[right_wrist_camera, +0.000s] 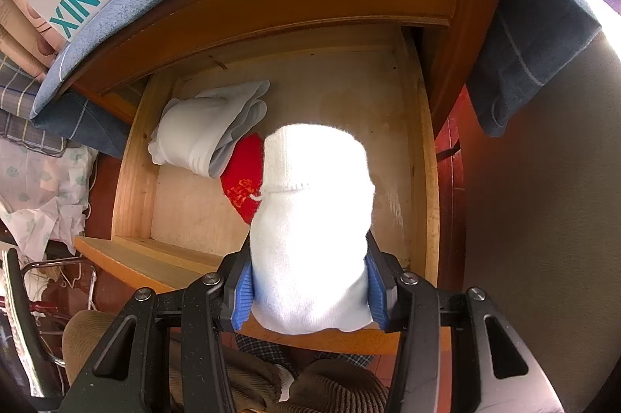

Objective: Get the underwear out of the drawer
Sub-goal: 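Lift the pink-floral sock with the left gripper while the right holds the white sock, then carry the pink-floral sock into the white box and open the left gripper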

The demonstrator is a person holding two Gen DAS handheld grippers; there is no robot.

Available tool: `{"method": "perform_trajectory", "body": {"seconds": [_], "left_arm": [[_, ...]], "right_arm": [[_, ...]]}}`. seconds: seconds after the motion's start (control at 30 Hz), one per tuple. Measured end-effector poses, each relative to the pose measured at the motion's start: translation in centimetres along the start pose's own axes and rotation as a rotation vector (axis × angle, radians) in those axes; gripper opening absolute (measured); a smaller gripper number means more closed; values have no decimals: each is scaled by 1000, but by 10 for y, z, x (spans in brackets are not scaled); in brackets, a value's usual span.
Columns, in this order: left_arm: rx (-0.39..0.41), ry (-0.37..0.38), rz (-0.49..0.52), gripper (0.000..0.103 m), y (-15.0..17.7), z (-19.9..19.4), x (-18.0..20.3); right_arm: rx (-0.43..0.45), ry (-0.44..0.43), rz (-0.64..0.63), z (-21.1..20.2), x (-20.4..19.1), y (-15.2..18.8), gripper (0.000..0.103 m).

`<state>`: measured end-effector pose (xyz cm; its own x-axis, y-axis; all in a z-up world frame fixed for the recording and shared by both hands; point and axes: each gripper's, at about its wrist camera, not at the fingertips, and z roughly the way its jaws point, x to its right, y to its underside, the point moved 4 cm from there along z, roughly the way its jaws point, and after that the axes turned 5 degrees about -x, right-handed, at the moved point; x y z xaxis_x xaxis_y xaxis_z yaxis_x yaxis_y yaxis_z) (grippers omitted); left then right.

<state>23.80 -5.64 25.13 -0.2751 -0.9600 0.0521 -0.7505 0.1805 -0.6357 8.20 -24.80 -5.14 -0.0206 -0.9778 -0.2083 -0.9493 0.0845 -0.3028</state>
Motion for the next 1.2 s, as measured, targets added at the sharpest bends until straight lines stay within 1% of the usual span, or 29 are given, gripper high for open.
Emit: {"method": "perform_trajectory", "body": {"seconds": [0.17,0.33,0.53,0.6,0.7,0.73,0.77,0.87,1.0,1.13,1.2], "left_arm": [[-48,2,10,23,7,34,4],[-103,-39,14,23,16,70,-3],[-137,-77,20,23,27,98,-9],[-142,-85,11,23,28,102,-13],[-144,-70,-19,23,28,107,-19],[-141,-67,-18,24,28,107,-19],[-143,-72,-12,26,28,108,-18],[-143,-92,9,27,29,108,-17],[-141,-84,5,29,30,105,-14],[-143,-86,12,40,31,100,-12],[-131,-83,15,44,30,95,-11]], "right_arm": [[-2,-10,0,0,1,0,45],[-4,-13,0,1,2,-1,45],[-7,-13,-3,1,1,-1,45],[-7,-13,-6,2,0,-1,45],[-9,-11,-6,2,0,-1,45],[-10,-11,-7,2,0,-1,45],[-10,-11,-8,2,-1,-1,45],[-12,-9,-9,2,-1,0,45],[-11,-7,-10,2,-1,0,45],[-10,-6,-11,2,-1,0,45],[-12,-7,-12,3,-1,0,45]]}}
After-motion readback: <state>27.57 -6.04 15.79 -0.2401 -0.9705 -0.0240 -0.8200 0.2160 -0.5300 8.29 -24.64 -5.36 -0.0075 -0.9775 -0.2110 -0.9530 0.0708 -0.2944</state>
